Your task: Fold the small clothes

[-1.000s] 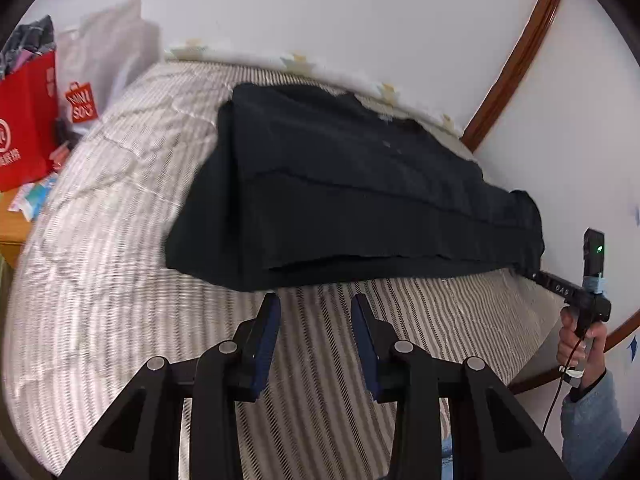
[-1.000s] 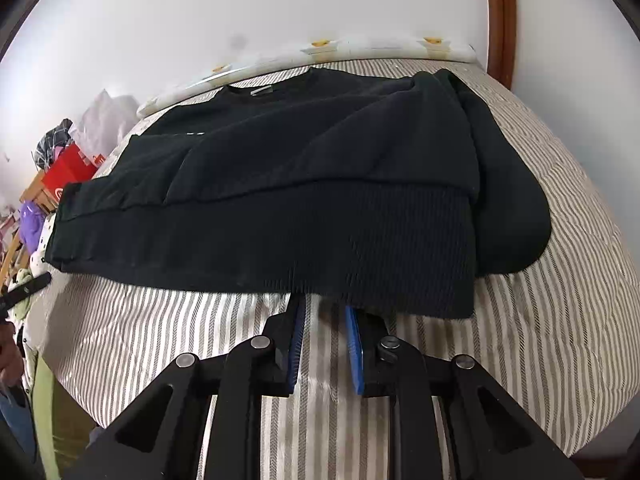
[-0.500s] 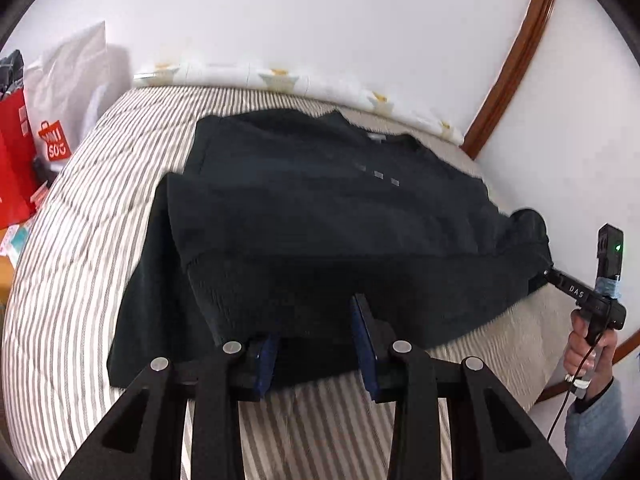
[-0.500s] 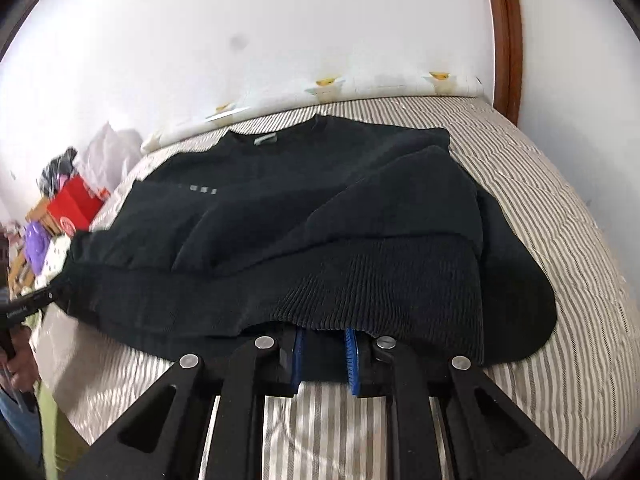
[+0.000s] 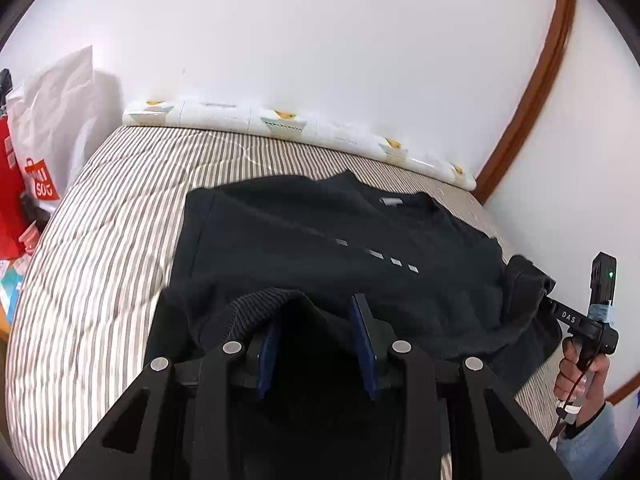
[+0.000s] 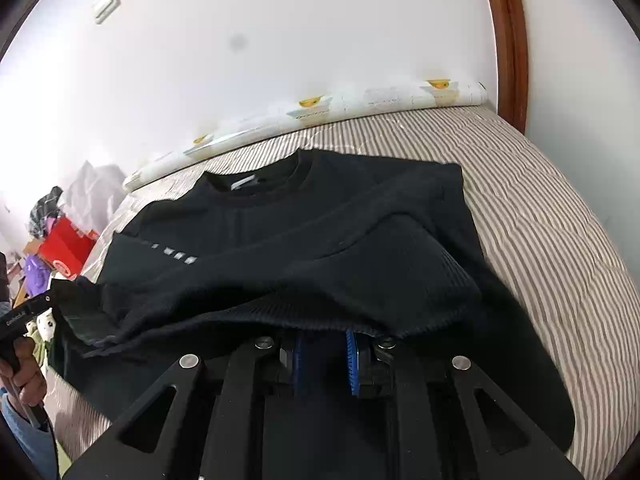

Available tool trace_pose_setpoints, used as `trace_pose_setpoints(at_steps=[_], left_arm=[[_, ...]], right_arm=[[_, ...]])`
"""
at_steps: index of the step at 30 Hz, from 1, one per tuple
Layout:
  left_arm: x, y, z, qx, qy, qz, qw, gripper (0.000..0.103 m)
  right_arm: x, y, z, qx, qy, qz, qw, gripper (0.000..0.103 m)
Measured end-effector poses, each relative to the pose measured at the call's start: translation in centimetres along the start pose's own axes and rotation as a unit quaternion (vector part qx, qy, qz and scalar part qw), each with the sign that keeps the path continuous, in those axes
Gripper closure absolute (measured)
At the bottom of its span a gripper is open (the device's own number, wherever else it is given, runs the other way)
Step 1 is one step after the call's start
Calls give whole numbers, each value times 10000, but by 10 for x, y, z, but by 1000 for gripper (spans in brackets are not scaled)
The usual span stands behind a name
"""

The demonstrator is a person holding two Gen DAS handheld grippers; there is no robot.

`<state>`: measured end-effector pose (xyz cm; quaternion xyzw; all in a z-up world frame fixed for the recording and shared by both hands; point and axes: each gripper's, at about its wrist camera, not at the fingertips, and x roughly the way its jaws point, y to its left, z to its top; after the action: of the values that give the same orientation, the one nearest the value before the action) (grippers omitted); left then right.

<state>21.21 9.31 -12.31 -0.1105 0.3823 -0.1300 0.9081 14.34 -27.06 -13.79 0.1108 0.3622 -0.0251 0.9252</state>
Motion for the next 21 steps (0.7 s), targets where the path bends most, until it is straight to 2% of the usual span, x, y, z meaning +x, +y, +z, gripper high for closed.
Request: trace_pose_setpoints(at_steps=[4,10,13,15,17,21], left_arm=[[17,2,21,-85,91,21,9999,71],[17,-8,50,-76,-112,-388,9992,71],[7,-15,60,16,-356,-493,9981,66],[-2,-14,62,67,-489,-590,9970,59],[-15,-9,59,122,-603,-611,9962,54],[-41,13,40,131,-684,-445,9966,51]], right_arm=[[19,-8,20,102,3,-197,9998,85],[42,-15,45,142,178,-425,9988,81],[45,-17,48,50,268,-449,9986,70],[44,-19,48,-29,325,-343,9989,59],[41,-18,47,-156,319,-317,9989,54],[35,-18,48,-453,259,-423,9977,51]])
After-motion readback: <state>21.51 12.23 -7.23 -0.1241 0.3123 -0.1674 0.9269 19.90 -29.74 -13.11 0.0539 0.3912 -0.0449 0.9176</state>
